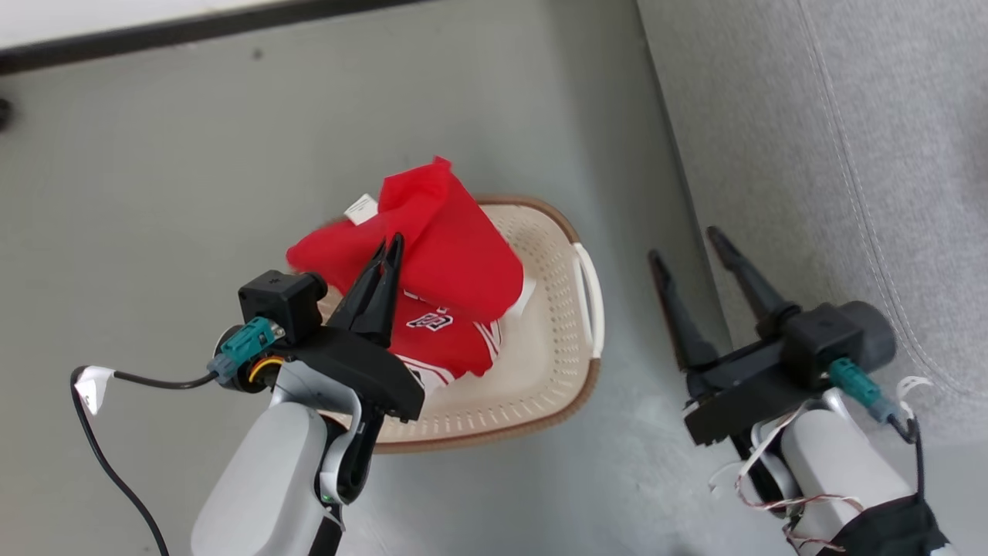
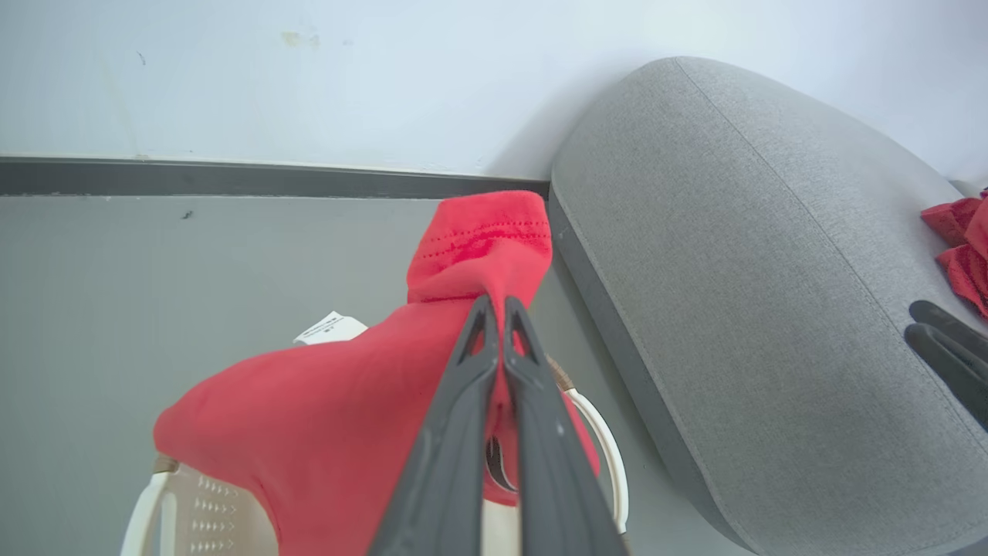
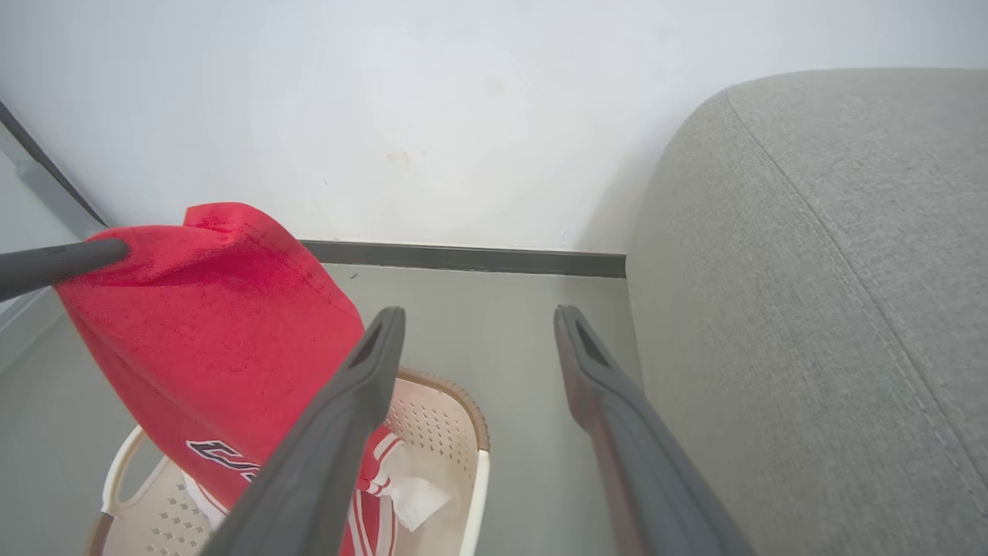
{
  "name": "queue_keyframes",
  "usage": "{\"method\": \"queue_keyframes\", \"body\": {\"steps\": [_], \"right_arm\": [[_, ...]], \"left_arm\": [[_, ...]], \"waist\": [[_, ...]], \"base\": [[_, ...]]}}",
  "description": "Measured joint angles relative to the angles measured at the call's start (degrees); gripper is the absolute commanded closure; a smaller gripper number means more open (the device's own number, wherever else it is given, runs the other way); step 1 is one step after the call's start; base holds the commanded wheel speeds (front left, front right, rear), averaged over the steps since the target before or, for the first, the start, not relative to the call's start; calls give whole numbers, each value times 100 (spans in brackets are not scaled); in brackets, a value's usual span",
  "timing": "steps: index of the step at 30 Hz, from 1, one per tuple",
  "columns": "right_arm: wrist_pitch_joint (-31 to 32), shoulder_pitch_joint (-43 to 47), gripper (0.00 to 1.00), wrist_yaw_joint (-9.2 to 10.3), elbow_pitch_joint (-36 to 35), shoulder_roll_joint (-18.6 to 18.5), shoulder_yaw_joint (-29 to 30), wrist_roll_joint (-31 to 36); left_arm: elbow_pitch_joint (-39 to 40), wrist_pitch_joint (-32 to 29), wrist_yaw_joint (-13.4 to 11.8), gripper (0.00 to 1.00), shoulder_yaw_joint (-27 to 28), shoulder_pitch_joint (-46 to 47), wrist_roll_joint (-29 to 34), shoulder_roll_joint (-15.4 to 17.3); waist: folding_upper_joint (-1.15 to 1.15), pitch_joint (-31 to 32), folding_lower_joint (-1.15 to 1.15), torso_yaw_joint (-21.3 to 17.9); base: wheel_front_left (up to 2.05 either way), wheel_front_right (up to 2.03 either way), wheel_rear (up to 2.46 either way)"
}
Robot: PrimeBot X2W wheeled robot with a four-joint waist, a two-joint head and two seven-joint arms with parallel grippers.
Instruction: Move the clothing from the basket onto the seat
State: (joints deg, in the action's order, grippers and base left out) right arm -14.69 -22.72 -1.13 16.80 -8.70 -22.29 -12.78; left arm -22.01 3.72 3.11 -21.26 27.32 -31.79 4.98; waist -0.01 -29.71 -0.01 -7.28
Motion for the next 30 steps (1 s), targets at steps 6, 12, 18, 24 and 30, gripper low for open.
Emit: {"method": "queue_keyframes", "body": {"steps": [6, 12, 18, 24, 30], "right_arm": [[0, 0, 0, -301, 38, 153, -459, 187], [0, 2, 0, -453, 218, 321, -990, 274], [0, 41, 0, -531, 397, 367, -1355, 271], [0, 297, 0, -546, 455, 414, -1683, 216], [0, 390, 0, -554, 452, 417, -1762, 162]], "left_arm": [[-3, 94, 52, 100, -79, -44, -10, -33], [-27, 100, 97, 100, -156, -250, -37, -38], [-23, 100, 101, 100, -275, -376, -37, -52], [125, 91, 100, 100, -399, -653, -37, -73], [591, 54, 99, 100, -570, -928, -32, -78]], "waist": [[0, 519, 0, 345], [0, 1062, -1, 621], [0, 1609, -1, 832], [1, 2137, -1, 1004], [1, 2546, -1, 1164]], "base": [[0, 0, 0], [0, 0, 0], [0, 0, 0], [0, 0, 0], [0, 0, 0]]}}
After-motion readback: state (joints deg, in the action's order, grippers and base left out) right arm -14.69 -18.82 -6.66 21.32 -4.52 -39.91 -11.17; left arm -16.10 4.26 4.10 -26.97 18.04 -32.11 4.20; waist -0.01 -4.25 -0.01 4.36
